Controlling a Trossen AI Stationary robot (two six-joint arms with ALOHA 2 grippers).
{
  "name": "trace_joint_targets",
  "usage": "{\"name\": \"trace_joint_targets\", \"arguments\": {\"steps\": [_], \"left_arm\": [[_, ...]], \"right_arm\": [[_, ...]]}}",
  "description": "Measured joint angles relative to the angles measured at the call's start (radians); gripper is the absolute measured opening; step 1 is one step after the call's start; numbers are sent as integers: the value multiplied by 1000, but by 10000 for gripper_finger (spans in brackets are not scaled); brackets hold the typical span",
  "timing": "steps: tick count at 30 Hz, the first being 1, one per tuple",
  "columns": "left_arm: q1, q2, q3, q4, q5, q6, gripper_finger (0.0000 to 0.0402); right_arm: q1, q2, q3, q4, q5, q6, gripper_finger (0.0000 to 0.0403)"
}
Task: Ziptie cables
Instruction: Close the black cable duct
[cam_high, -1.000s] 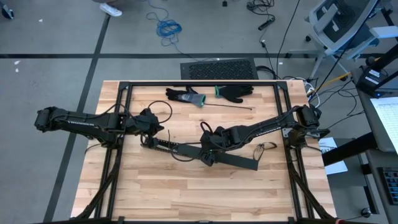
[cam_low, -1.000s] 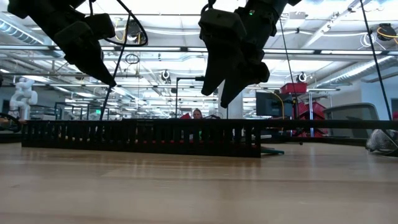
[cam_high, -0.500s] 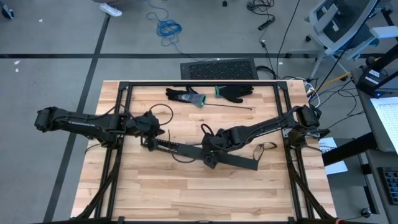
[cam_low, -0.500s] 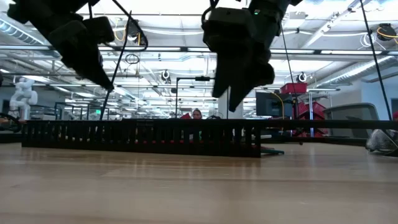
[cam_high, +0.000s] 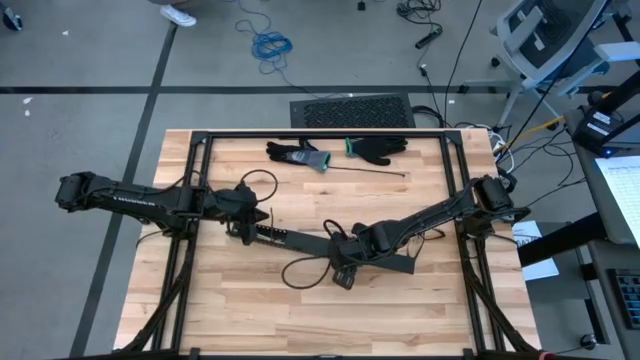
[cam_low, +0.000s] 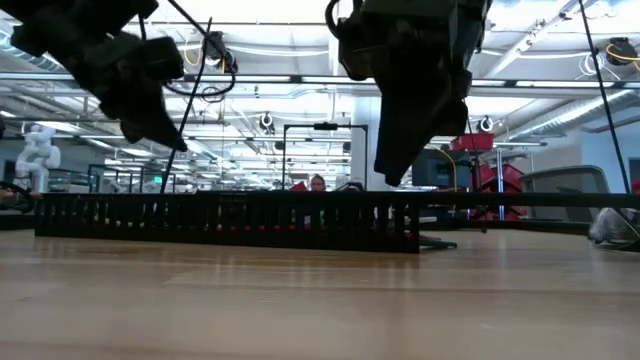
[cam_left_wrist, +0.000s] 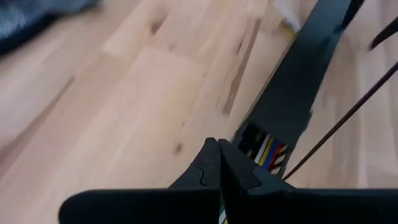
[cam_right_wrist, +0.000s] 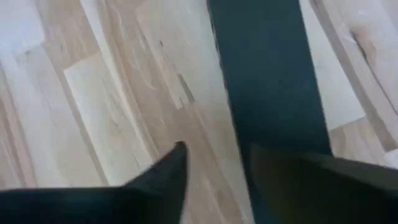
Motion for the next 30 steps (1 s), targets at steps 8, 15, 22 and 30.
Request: {"name": "trace_joint_targets", "arguments": {"steps": [8,15,22,30], "left_arm": [[0,34,0,80,-1,28,0],[0,79,0,108,-2,27,0],[0,86,0,106,-4,67,0],[0,87,0,94,-9,165,0]], "right_arm": [[17,1,0,-1,47,30,14],[-21,-9,0,55,-12,3,109],[-51,-24,2,75,-6,-176,234],[-112,-24,2,49,-8,-190,322]]}}
